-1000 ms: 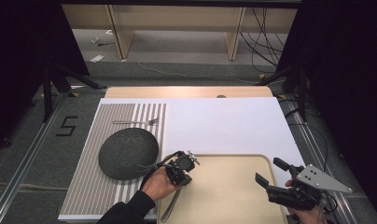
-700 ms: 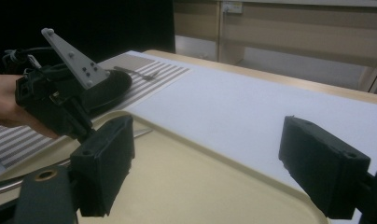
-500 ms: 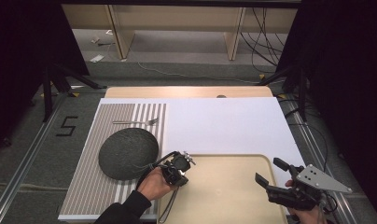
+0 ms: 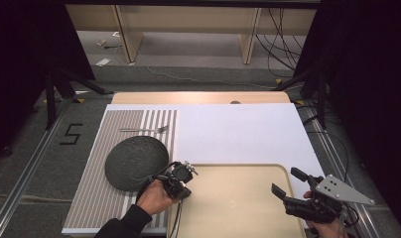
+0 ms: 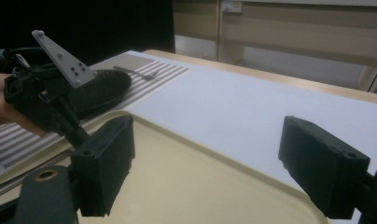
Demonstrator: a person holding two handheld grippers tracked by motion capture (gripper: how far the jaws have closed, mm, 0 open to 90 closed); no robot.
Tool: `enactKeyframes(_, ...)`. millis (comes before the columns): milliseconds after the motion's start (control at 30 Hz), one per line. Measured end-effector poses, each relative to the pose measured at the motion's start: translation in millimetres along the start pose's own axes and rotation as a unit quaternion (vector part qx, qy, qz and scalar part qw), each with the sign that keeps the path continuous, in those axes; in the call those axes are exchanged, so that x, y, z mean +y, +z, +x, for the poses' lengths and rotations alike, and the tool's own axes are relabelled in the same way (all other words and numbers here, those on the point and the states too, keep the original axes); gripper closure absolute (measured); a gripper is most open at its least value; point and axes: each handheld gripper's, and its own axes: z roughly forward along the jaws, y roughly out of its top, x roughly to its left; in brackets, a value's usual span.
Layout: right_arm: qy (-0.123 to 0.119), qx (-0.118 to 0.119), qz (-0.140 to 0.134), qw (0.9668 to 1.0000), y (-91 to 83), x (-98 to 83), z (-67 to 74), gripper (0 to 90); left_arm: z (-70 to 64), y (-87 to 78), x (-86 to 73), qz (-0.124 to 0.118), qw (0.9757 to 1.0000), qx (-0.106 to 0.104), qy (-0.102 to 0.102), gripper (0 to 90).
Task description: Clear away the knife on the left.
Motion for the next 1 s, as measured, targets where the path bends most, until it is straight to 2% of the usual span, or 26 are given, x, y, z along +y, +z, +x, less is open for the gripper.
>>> enactKeyframes(233, 0.000, 0.000, -0.001, 1.0000, -0.1, 0.2, 0.0, 19.3, 4.2, -1.2, -5.3, -0.014, 0.9998, -0.012, -0.004, 87.5)
enactKeyframes(367, 0.000, 0.000, -0.001, 1.0000, -0.1, 0.1, 0.0, 19.3, 3.6, -2.7, -5.4, -0.026, 0.9995, -0.020, -0.002, 74.1)
enactKeyframes(433, 0.000, 0.001, 0.000, 1.0000, 0.2, 0.1, 0.1, 19.3, 4.3, -4.7, -5.2, -0.038, 0.9989, -0.023, -0.014, 65.0)
enactKeyframes(533, 0.000, 0.001, -0.001, 1.0000, -0.3, 0.2, 0.3, 19.3, 6.5, -9.3, -5.5, -0.062, 0.9972, -0.036, -0.020, 53.6)
enactKeyframes(667, -0.001, 0.001, 0.001, 1.0000, -0.2, 0.2, 0.2, 19.3, 5.2, -16.6, -7.0, -0.099, 0.9941, -0.043, -0.017, 39.4)
enactKeyframes(733, 0.000, 0.002, 0.000, 1.0000, -0.1, 0.3, 0.0, 19.3, 4.2, -19.9, -7.7, -0.115, 0.9919, -0.051, -0.016, 35.3)
enactKeyframes(900, 0.001, 0.002, -0.001, 1.0000, -0.2, 0.4, 0.1, 19.3, 0.5, -27.8, -9.7, -0.161, 0.9850, -0.061, -0.005, 27.8)
enactKeyframes(1000, 0.000, 0.002, -0.001, 1.0000, -0.5, 0.4, 0.0, 19.3, -0.6, -32.7, -11.5, -0.193, 0.9788, -0.068, -0.004, 24.1)
